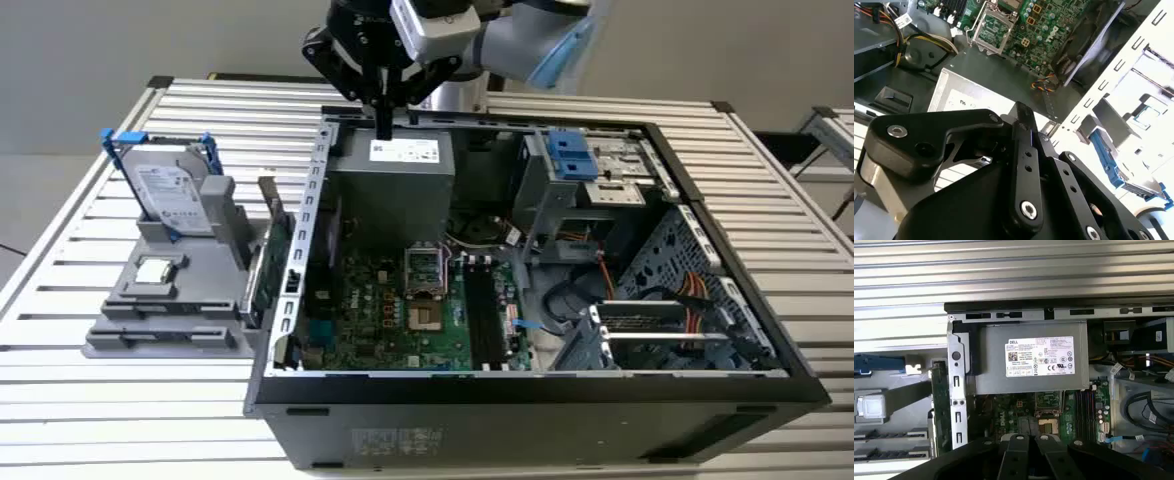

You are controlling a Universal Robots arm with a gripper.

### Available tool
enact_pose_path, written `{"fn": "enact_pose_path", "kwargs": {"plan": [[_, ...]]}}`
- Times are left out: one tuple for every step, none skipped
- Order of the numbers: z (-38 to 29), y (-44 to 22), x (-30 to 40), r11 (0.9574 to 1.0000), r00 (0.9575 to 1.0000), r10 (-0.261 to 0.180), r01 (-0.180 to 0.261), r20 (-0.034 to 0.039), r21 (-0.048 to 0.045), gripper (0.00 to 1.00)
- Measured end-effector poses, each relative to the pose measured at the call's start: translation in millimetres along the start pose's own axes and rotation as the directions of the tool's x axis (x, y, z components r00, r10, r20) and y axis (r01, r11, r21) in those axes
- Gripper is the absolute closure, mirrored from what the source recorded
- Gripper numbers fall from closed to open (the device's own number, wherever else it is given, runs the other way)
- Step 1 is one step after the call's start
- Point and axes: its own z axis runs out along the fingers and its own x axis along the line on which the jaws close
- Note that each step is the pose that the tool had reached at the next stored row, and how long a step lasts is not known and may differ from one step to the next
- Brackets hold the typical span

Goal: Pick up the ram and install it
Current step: 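Reach for the ram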

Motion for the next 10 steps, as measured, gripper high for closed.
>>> {"fn": "enact_pose_path", "kwargs": {"plan": [[0.0,0.0,0.0,1.0,1.0,0.0,0.0,0.0,0.0,1.0],[0.0,0.0,0.0,1.0,1.0,0.0,0.0,0.0,0.0,1.0],[0.0,0.0,0.0,1.0,1.0,0.0,0.0,0.0,0.0,1.0],[0.0,0.0,0.0,1.0,1.0,0.0,0.0,0.0,0.0,1.0],[0.0,0.0,0.0,1.0,1.0,0.0,0.0,0.0,0.0,1.0],[0.0,0.0,0.0,1.0,1.0,0.0,0.0,0.0,-0.0001,1.0],[0.0,0.0,0.0,1.0,1.0,0.0,0.0,0.0,0.0,1.0],[0.0,0.0,0.0,1.0,1.0,0.0,0.0,0.0001,0.0,1.0],[0.0,0.0,0.0,1.0,1.0,0.0,0.0,0.0001,0.0,1.0],[0.0,0.0,0.0,1.0,1.0,0.0,0.0,0.0,0.0,1.0]]}}
